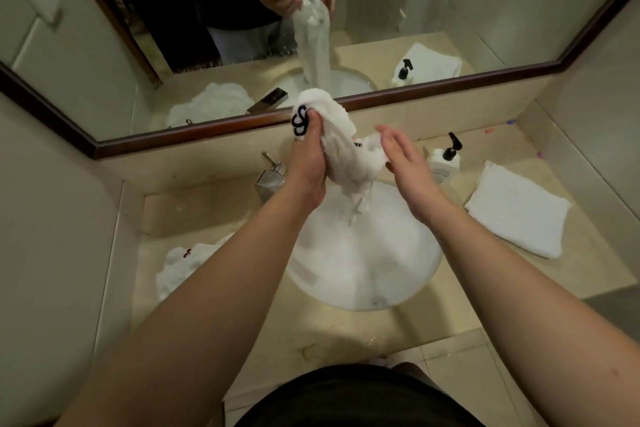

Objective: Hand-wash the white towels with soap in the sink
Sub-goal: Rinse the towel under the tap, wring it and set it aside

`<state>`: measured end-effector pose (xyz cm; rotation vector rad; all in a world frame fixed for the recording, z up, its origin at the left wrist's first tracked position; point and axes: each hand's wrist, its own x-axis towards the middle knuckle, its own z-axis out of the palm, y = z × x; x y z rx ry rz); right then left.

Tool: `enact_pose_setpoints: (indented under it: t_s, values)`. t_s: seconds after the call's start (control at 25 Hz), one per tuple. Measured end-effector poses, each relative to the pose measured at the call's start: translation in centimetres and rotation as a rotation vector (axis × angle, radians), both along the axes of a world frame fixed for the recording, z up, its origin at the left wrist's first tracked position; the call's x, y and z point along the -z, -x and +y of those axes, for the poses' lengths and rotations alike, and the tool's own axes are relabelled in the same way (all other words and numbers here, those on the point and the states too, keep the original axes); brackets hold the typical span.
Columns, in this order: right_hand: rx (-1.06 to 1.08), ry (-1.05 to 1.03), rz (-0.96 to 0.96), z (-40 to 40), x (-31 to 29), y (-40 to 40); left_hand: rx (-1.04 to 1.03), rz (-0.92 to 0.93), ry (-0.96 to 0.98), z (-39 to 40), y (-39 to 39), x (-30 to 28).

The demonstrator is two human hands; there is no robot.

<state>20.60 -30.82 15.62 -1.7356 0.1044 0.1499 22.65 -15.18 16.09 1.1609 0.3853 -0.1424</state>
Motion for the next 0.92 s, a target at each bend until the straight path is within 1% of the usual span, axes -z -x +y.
enact_pose_setpoints:
  t_s: [0.16,0.24,0.36,0.44,0.52,0.56,0.64,0.68,0.72,0.76,0.84,0.88,0.92]
  values:
    - [-0.167,-0.006,-0.082,0.2,-2.3,-1.5,-0.053,0.005,-0.031,-2.4,-1.2,-2.0]
    - [-0.189,0.012,-0.121,-0.1,-2.7,-2.7,-0.067,0.002,-0.078,-3.3,-1.8,-2.9]
    - [-0.191,0.002,-0.155,-0.9,-2.3,-3.6,-0.057,0.022,-0.086,-4.0,-2.3,-3.4]
    - [-0.19,-0.036,-0.128,-1.5,-2.0,-3.7,-0.032,0.058,-0.108,-4.3,-2.4,-3.6]
    - [-0.211,-0.102,-0.085,-1.6,-1.9,-4.0,0.038,0.08,-0.159,-4.4,-2.9,-3.7]
    - [-0.208,-0.116,-0.084,-1.5,-1.9,-4.1,0.088,0.082,-0.204,-4.5,-3.0,-3.8]
    - [-0.155,-0.156,-0.08,-1.2,-1.7,-4.4,0.145,0.031,-0.37,-4.5,-3.0,-3.6]
    - [-0.116,-0.206,-0.058,-1.0,-1.7,-4.5,0.16,-0.012,-0.466,-4.3,-3.0,-3.1]
    - [-0.078,-0.272,-0.029,-0.9,-1.7,-4.6,0.175,-0.059,-0.521,-4.1,-2.6,-2.5]
    - [-0.044,-0.332,-0.005,-0.7,-1.7,-4.8,0.211,-0.101,-0.508,-3.9,-2.0,-1.5]
    - [0.01,-0.412,0.046,-0.7,-1.8,-5.6,0.336,-0.146,-0.366,-3.9,-0.2,0.7]
    - [0.035,-0.434,0.076,-0.8,-1.9,-6.1,0.373,-0.145,-0.326,-4.1,0.5,1.4]
    - [0.053,-0.445,0.102,-1.0,-2.0,-6.6,0.381,-0.134,-0.334,-4.5,0.8,1.8]
